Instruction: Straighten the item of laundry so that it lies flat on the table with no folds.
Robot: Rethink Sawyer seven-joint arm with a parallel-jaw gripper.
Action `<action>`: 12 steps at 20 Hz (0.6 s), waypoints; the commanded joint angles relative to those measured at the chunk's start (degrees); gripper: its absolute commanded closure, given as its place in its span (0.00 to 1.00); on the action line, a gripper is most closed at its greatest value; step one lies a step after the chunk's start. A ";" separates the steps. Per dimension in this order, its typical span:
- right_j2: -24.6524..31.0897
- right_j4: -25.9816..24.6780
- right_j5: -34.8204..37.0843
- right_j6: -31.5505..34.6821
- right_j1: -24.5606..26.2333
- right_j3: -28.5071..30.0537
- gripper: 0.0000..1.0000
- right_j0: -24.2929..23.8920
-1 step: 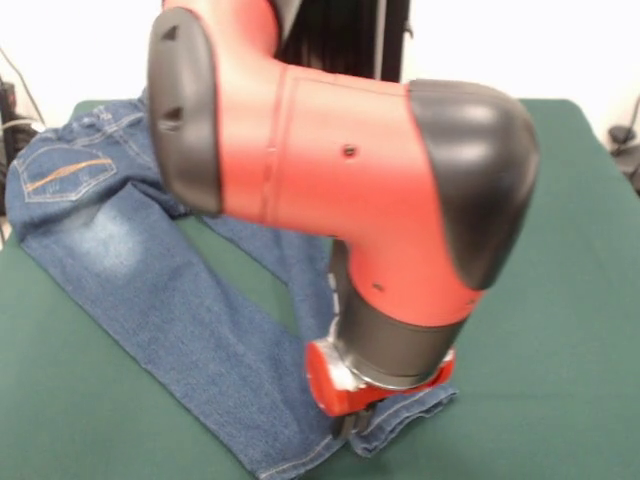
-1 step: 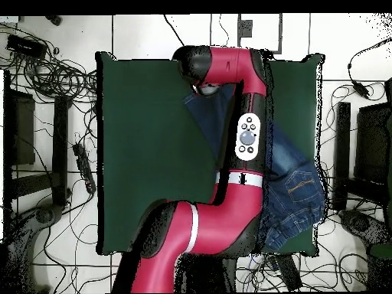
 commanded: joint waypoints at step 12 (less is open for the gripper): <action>0.96 -0.02 -2.99 12.05 1.41 7.96 1.00 3.31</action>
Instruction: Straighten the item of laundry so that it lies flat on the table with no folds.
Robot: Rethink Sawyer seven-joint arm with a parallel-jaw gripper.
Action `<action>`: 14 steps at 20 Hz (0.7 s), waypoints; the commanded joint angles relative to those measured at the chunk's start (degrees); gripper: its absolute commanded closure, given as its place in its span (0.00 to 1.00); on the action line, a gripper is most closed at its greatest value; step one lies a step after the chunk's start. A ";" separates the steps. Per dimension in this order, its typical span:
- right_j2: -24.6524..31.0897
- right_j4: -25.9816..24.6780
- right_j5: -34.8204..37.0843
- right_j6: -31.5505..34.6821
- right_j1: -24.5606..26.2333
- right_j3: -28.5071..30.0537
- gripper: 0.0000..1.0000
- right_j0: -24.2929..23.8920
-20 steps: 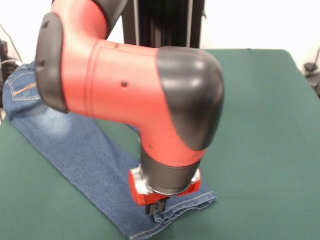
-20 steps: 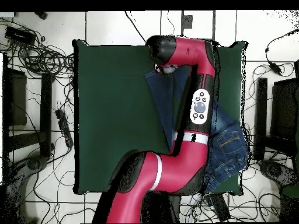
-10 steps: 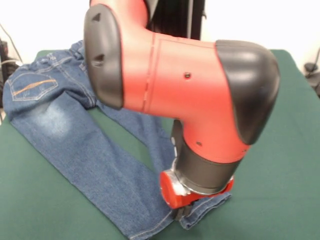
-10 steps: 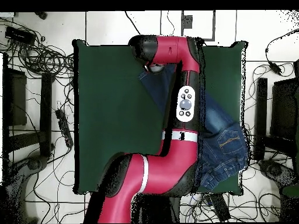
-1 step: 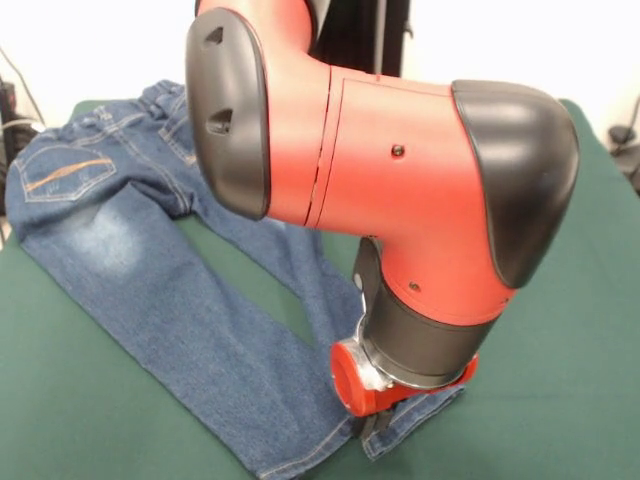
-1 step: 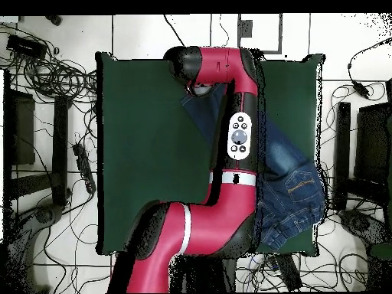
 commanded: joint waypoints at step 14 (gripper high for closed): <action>-5.52 1.08 -3.47 21.96 -6.17 15.64 1.00 6.96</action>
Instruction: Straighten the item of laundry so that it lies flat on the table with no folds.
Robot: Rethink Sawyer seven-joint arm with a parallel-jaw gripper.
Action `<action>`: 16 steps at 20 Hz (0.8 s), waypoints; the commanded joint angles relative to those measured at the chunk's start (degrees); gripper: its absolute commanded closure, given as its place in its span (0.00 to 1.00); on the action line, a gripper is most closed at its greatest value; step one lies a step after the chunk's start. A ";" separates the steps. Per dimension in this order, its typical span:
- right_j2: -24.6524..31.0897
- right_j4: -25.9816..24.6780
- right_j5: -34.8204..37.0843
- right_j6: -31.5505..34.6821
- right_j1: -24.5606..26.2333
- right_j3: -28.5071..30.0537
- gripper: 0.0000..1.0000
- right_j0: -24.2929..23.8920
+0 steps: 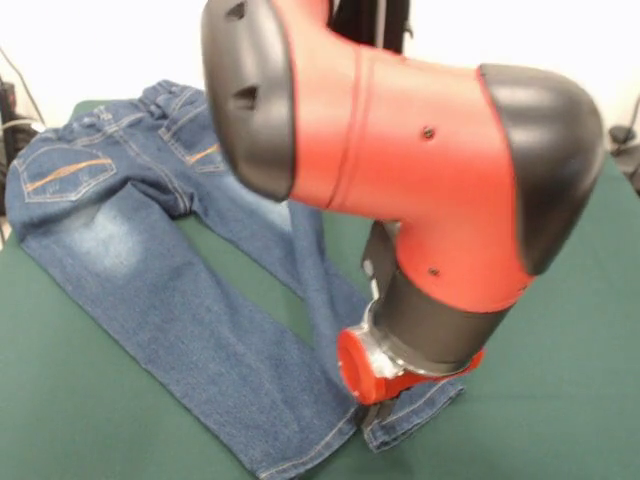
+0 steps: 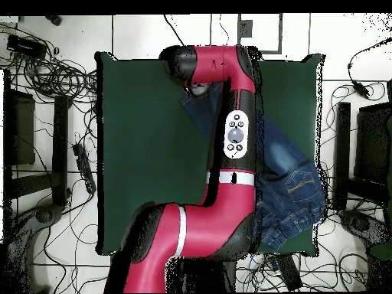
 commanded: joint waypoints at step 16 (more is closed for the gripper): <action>-11.96 -22.31 -2.65 54.92 14.26 -9.92 1.00 17.18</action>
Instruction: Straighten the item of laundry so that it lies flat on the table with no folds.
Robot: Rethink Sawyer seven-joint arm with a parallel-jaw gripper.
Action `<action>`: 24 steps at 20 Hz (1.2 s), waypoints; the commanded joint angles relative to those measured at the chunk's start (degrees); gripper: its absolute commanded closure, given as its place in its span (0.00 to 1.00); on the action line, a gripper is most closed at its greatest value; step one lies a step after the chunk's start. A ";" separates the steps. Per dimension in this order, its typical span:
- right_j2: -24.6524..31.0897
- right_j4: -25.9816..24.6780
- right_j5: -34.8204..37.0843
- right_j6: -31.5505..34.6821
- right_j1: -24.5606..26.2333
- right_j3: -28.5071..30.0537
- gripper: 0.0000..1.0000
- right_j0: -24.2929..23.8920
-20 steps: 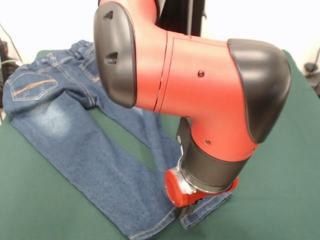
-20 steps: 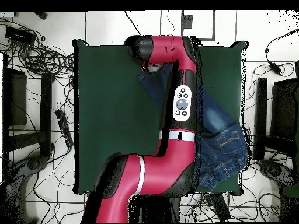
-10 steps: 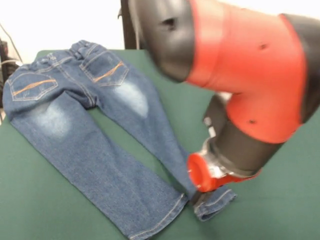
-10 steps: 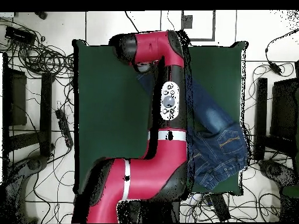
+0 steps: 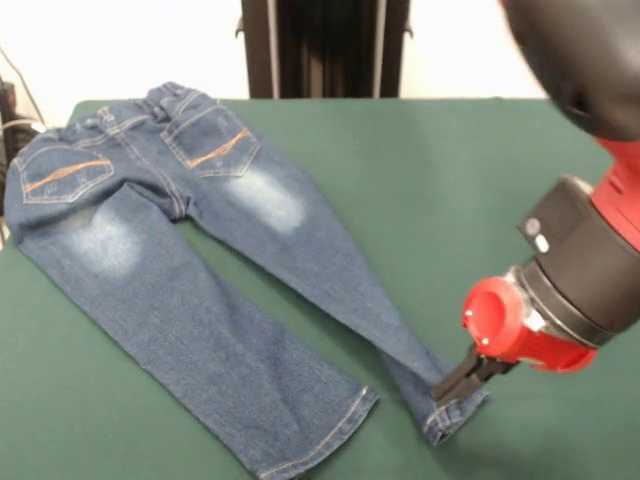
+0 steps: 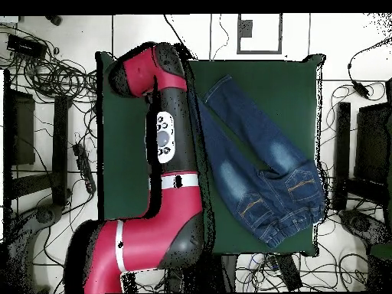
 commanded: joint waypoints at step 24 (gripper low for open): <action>3.79 -14.77 -1.76 29.65 10.29 -5.81 1.00 4.88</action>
